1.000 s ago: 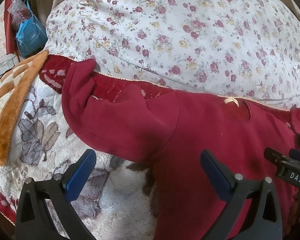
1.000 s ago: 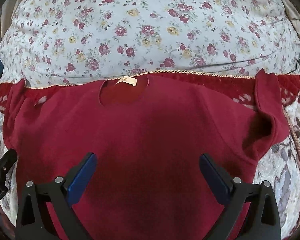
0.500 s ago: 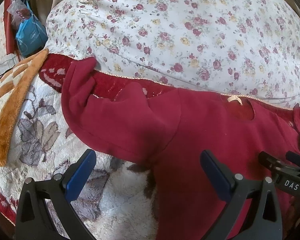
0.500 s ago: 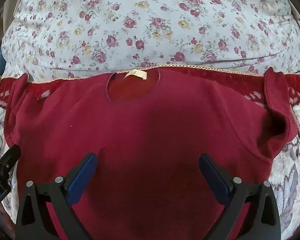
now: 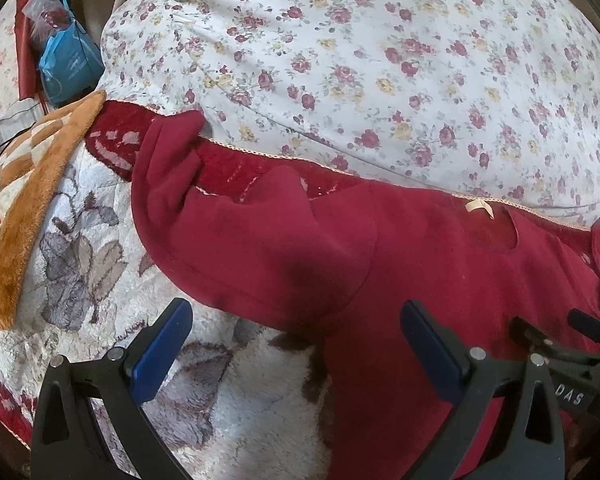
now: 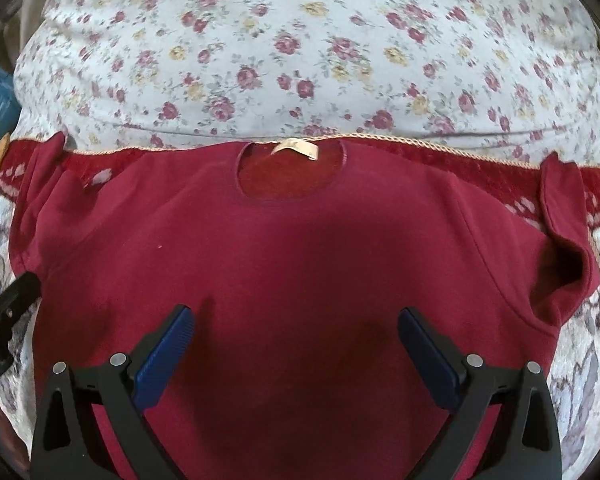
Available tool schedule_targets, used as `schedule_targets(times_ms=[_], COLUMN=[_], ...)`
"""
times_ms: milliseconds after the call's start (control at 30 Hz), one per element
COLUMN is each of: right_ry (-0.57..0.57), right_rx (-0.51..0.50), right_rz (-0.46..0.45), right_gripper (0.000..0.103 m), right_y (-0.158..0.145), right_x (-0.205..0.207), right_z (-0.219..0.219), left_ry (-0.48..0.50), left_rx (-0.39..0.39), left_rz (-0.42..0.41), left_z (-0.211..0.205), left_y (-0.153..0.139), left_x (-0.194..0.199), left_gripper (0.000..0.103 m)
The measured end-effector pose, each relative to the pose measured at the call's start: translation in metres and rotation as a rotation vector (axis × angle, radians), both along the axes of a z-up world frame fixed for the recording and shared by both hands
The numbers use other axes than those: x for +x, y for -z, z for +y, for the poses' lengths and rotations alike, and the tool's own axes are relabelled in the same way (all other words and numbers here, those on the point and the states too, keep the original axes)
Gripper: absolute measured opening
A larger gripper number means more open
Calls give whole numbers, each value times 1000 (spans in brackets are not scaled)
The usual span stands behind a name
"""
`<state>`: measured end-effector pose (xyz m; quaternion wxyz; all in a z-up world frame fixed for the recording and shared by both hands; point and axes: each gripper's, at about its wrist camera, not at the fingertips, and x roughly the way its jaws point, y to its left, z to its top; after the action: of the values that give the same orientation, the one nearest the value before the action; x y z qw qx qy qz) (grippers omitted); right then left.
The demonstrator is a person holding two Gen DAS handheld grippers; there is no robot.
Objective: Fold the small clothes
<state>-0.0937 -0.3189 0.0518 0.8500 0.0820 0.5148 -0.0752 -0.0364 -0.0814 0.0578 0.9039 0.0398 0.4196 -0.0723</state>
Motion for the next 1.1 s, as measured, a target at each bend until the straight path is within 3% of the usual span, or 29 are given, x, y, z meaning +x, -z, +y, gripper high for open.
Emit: schedule_targets(times_ms=[300,500,567,733,867,933,1100], right_ry=[11,-2,-5,-6,-7,-7,-8], right_rx=[43,34,32,31,29,33,39], right_rz=[15,16,17,8,9,6,8], right_gripper=[103,103,103,103,103,103,103], right_y=[9,10,11,13,13,14,15], right_x=[3,5,6,5,4,4,5], right_z=[-3,0,1,1,1,0,-1], left_ry=[-53,-107,-156,-290,-358,-367,-385], left_rx=[-34,-14,-15,-104,-109,-100,-34], left_rz=[2,-16,-17,12,13,11,83], left_z=[23,50,68,113,132,136,137], left_y=[-9,-22,-25,-22,-9,-2,29], left_x=[16,44,61,107,142,158,191], left_gripper=[103,103,103,103,103,99,58])
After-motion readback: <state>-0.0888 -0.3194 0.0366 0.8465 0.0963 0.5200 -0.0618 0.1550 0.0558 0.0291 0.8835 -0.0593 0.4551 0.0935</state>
